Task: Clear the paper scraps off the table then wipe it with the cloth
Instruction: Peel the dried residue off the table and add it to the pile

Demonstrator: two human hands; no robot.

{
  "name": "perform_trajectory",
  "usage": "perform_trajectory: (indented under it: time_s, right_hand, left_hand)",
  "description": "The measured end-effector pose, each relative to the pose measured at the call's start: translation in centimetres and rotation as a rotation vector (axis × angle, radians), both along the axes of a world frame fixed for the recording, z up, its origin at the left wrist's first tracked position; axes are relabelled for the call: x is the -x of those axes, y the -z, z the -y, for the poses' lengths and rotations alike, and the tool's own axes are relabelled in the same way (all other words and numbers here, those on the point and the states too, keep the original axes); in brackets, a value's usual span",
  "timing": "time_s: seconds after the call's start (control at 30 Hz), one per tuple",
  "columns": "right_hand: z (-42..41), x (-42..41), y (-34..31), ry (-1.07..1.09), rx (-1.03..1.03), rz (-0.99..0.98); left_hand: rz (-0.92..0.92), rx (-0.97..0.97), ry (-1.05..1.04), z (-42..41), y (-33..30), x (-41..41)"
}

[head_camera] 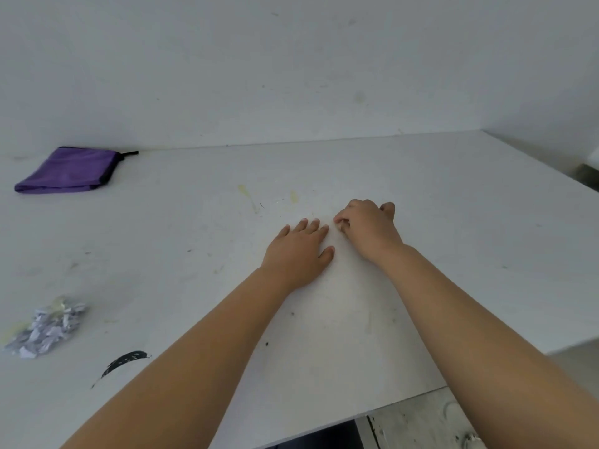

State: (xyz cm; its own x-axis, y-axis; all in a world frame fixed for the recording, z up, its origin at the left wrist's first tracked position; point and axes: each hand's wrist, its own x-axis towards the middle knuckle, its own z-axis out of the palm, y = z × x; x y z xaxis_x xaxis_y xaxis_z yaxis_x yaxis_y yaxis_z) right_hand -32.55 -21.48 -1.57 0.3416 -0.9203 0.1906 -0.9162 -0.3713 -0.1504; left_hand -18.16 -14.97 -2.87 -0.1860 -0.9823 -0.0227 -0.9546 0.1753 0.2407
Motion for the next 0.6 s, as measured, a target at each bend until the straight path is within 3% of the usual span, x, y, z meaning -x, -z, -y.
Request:
perform_trajectory:
  time_s: [0.6]
  right_hand:
    - [2.2,0.6,-0.3,-0.121,-0.099,0.052]
  left_hand:
    - [0.031,-0.001,-0.012,0.0,-1.0,0.0]
